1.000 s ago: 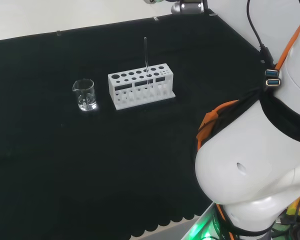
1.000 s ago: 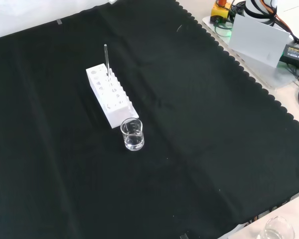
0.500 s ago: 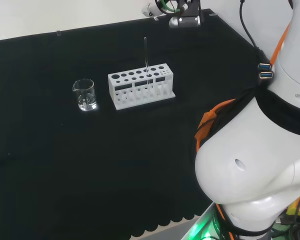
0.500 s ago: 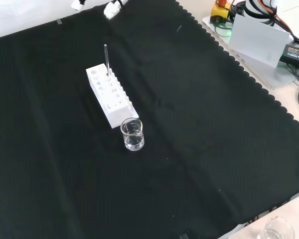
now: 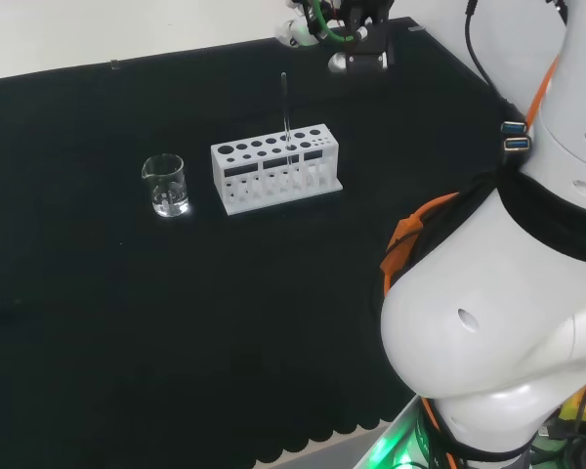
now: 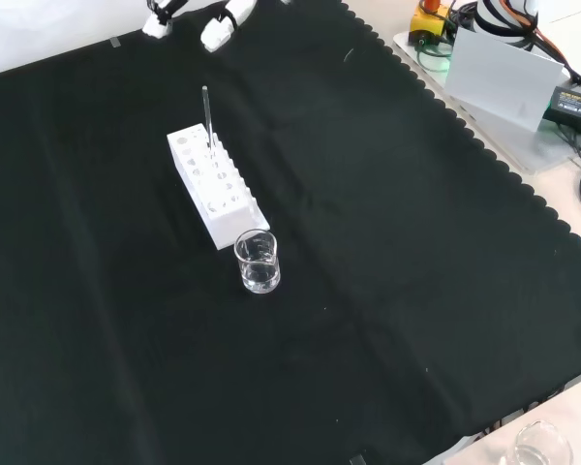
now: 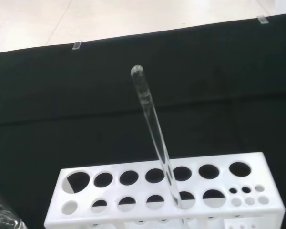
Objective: Take the glass rod from the white test tube rack.
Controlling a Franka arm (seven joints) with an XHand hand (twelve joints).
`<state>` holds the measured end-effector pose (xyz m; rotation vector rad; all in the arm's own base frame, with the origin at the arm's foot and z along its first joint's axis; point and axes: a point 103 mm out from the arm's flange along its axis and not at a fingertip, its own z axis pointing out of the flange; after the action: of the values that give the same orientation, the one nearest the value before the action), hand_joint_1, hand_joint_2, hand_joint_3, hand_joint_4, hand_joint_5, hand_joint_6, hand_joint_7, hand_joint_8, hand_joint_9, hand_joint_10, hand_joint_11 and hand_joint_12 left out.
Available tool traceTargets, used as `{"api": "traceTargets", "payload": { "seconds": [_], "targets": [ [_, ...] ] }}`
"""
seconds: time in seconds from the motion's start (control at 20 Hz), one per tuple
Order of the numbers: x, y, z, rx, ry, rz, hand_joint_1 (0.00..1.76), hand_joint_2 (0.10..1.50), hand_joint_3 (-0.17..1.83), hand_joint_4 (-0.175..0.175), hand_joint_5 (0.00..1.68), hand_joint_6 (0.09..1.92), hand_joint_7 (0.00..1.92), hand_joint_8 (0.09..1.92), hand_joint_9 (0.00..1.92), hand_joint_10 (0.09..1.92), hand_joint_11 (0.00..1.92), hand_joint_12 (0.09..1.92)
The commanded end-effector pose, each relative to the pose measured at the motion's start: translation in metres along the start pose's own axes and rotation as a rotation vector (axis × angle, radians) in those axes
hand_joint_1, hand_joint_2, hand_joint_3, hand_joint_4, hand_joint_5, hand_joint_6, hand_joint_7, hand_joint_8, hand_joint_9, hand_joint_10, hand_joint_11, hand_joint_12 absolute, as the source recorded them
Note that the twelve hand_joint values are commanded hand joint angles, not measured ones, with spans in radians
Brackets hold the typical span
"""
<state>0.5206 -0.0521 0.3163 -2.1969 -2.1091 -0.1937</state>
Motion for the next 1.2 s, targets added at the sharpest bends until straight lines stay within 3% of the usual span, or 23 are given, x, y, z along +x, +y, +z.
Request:
{"api": "traceTargets", "payload": {
  "seconds": [0.05, 0.45, 0.6, 0.85, 1.2],
  "targets": [
    [-0.001, 0.006, 0.015, 0.009, 0.014, -0.005, 0.72, 1.16, -0.17, -0.117, 0.44, 0.17, 0.54, 0.78, 0.64, 0.69, 0.44, 1.33],
    [0.009, 0.007, 0.030, 0.040, -0.015, -0.031, 0.72, 1.16, -0.17, -0.119, 0.46, 0.20, 0.58, 0.79, 0.68, 0.70, 0.46, 1.33],
    [0.010, 0.008, 0.033, 0.054, -0.035, -0.037, 0.72, 1.16, -0.17, -0.118, 0.46, 0.25, 0.60, 0.78, 0.71, 0.68, 0.48, 1.31],
    [0.010, 0.009, 0.040, 0.074, -0.052, -0.033, 0.72, 1.16, -0.17, -0.118, 0.37, 0.48, 0.61, 0.77, 0.75, 0.65, 0.49, 1.31],
    [0.008, 0.011, 0.046, 0.091, -0.064, -0.033, 0.72, 1.16, -0.17, -0.117, 0.37, 0.53, 0.62, 0.77, 0.75, 0.65, 0.50, 1.31]
  ]
}}
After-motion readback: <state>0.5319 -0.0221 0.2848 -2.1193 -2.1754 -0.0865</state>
